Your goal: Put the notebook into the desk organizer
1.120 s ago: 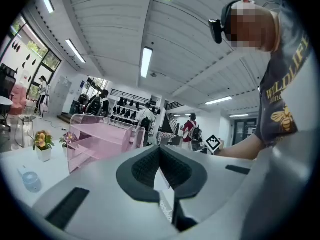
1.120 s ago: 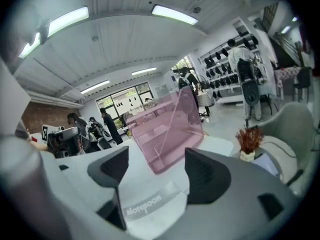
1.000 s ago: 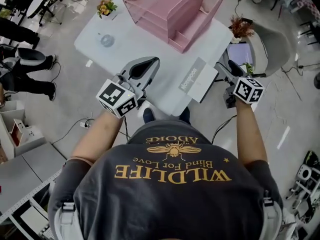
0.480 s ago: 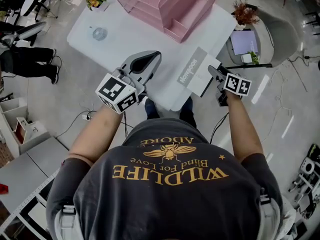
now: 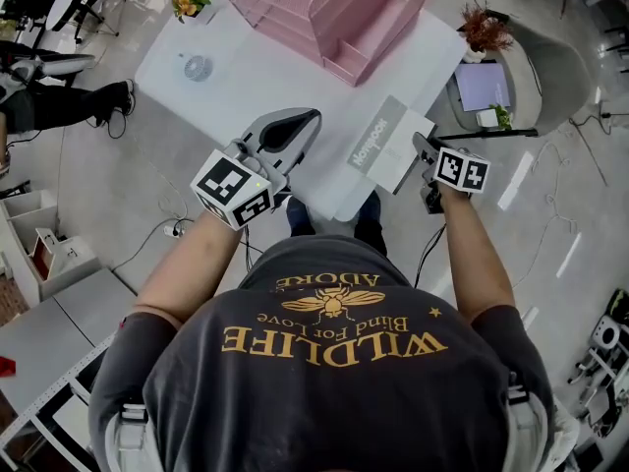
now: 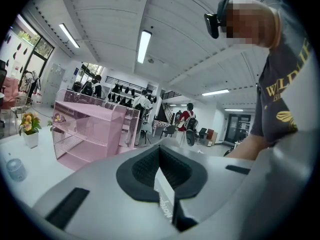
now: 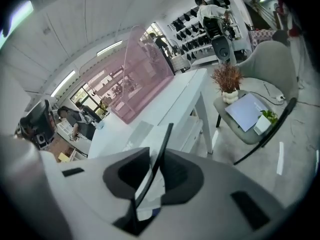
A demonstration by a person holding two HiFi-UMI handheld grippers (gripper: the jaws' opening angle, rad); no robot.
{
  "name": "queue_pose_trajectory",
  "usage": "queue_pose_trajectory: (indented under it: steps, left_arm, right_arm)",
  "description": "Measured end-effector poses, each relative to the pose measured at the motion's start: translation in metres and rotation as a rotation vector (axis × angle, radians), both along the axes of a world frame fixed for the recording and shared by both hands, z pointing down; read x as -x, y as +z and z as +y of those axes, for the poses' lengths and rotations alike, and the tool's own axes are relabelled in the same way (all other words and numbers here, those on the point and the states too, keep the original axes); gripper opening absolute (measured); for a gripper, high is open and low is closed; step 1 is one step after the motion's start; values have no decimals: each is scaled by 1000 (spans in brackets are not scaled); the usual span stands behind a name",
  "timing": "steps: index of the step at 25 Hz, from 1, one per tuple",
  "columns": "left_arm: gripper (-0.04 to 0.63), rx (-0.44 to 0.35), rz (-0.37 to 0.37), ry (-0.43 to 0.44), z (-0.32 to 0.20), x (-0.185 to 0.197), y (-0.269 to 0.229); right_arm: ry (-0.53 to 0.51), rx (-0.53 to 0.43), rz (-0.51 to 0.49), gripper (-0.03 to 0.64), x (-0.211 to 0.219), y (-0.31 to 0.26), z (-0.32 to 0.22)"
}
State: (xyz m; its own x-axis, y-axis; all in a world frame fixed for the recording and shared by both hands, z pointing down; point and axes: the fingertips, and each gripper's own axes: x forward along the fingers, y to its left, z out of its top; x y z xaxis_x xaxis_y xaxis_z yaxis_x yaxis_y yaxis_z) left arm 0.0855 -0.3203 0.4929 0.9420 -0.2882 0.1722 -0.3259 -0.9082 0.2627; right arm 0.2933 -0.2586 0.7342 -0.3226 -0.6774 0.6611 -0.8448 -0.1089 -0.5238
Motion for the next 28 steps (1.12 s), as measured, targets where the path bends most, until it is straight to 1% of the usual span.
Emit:
queue_pose_trajectory:
  steps: [2,3,5,8,15,18,21,24,28]
  left_arm:
    - [-2,1,1,-1,2,2,-2]
    - [-2,-1,5,-1,3,3,-4]
    - [-2,-13,17,-1,3,4,-11]
    - [-2,-42,36,-7,1,8,-27]
    - [-2,-115,97,-59,-22,26,-81]
    - [-2,-148,115,-86,-34,35,-102]
    - [-2,-176,127,-105,-43,42,-119]
    - [-2,-199,141,-118,-50,49,-135]
    - [-2,-227,154,-141,-62,59,-149]
  right_arm:
    - [35,-25,-46,24,1,-16,1]
    - [50,-42,-75,11,1,-26,2]
    - [69,-84,-123,9,-1,-50,1]
    - [88,-154,-166,9,-5,-91,-2]
    - [138,-346,-186,9,-25,-208,-34]
    - [173,-391,-184,9,-30,-257,-51]
    - [133,-479,-164,9,-29,-309,-73]
    - [135,-536,-190,9,-28,-351,-93]
    - [102,-625,-224,9,-19,-402,-129]
